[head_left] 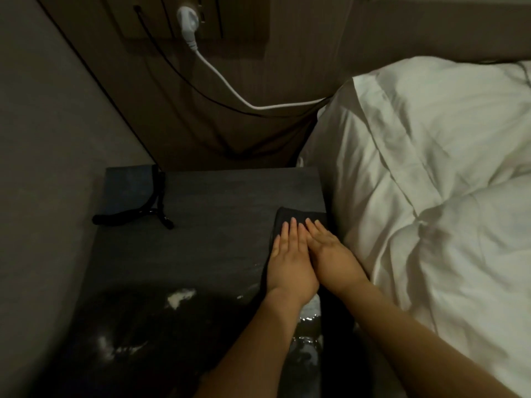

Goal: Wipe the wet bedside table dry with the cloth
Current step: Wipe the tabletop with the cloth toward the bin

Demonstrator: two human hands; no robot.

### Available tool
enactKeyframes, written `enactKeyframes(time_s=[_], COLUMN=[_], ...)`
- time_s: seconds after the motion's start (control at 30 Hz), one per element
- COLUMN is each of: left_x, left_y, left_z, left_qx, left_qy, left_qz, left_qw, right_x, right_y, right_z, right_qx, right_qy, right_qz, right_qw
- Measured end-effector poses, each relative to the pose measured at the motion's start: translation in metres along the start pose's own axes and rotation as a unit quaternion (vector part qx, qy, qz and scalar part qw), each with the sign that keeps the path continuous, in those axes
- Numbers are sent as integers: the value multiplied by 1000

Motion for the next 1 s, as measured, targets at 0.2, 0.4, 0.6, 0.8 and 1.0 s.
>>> enactKeyframes(time_s=[0.2,0.4,0.6,0.8,1.0], left_x=[-17,-35,-49,-66,-81], left_y=[7,8,7,3,-3], left_z=[5,12,27,46,69], left_qx=[36,43,57,54,56], left_qy=[-21,-20,-13,-17,-25], left_qz=[25,31,26,13,14], left_qw=[999,998,998,998,998], right_x=[-17,-36,-47,-50,-44], right_y=[-2,12,8,11,15], right_z=[11,18,37,62,91], right_qx=[-108,-116,-67,-44,-92], right_qy=[4,20,25,-7,-4], right_qz=[-28,5,23,9,35], right_qw=[994,993,997,999,995])
Point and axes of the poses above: each hand's wrist, its own x-axis towards the middle knuckle, its own y-axis out of the palm, z = x × y, the point moved 8 cm from there along x, towards the middle knuckle, and after that the axes turned 11 degrees about -x, right-handed, at the moved point
